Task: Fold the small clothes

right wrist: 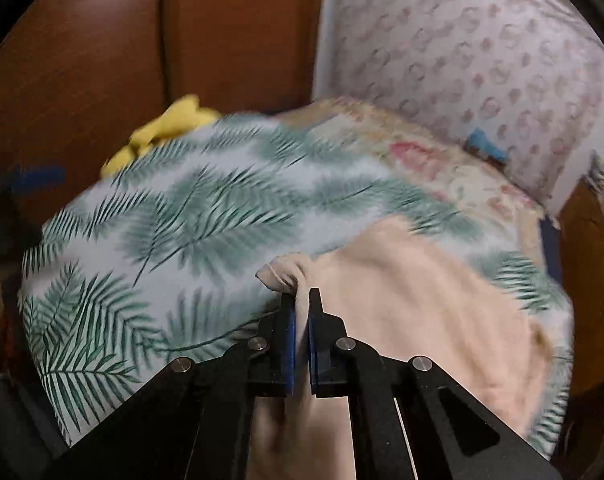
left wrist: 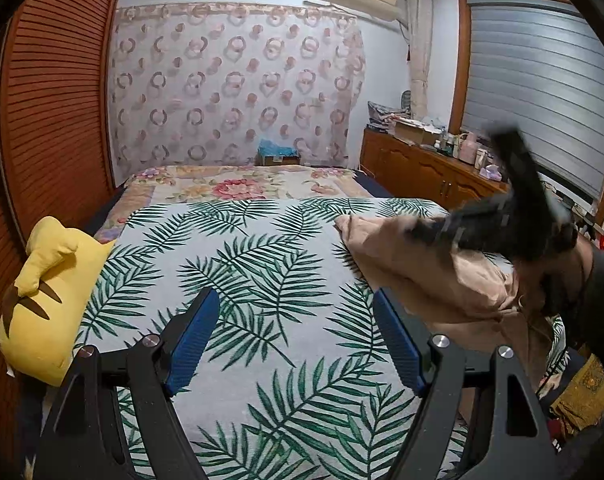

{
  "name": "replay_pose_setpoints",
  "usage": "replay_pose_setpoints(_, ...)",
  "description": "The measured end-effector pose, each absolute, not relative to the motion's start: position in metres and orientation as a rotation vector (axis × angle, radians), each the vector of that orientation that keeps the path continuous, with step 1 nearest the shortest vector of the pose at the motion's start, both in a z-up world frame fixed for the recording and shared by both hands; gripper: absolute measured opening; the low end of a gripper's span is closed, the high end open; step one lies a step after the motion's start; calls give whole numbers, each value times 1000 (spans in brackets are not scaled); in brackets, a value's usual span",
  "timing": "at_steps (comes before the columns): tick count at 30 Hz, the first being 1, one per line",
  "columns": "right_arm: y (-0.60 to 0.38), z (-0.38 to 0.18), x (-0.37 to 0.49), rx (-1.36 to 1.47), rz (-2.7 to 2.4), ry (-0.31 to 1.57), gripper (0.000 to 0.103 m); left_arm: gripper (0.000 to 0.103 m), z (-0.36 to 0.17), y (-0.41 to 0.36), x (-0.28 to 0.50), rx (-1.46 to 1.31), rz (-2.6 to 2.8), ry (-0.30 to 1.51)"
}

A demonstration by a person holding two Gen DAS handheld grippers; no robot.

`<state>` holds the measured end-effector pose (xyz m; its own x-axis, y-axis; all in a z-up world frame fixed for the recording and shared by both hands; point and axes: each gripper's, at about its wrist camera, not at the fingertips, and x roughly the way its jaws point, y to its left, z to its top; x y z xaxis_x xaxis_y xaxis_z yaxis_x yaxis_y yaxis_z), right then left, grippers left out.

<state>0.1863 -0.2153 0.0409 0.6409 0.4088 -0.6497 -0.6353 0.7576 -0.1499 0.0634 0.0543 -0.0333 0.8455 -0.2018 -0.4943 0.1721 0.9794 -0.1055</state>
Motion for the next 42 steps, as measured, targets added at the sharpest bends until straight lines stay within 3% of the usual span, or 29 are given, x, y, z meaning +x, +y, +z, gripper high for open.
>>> replay_pose_setpoints(8,-282,73,228,-368,393,622,5,80,-39,37,65,-34,-238,555)
replay_pose_setpoints(19,-318,36,279,-363,100,758,5,80,-47,22,65,-22,-279,592)
replay_pose_setpoints(21,-320,37,277,-346,101,779,16,80,-48,19,66,-21,-285,599)
replay_pose_setpoints(25,-328,55,243,-322,148,748,35,80,-51,8,63,-15,-308,612)
replay_pose_setpoints(27,-330,67,216,-316,179,724,40,80,-52,3,62,-13,-324,617)
replay_pose_setpoints(36,-325,61,80,-300,377,702,41,80,-59,-25,59,1,-394,650)
replay_pose_setpoints(42,-311,25,61,-309,449,786,41,80,-64,-42,54,32,-421,670)
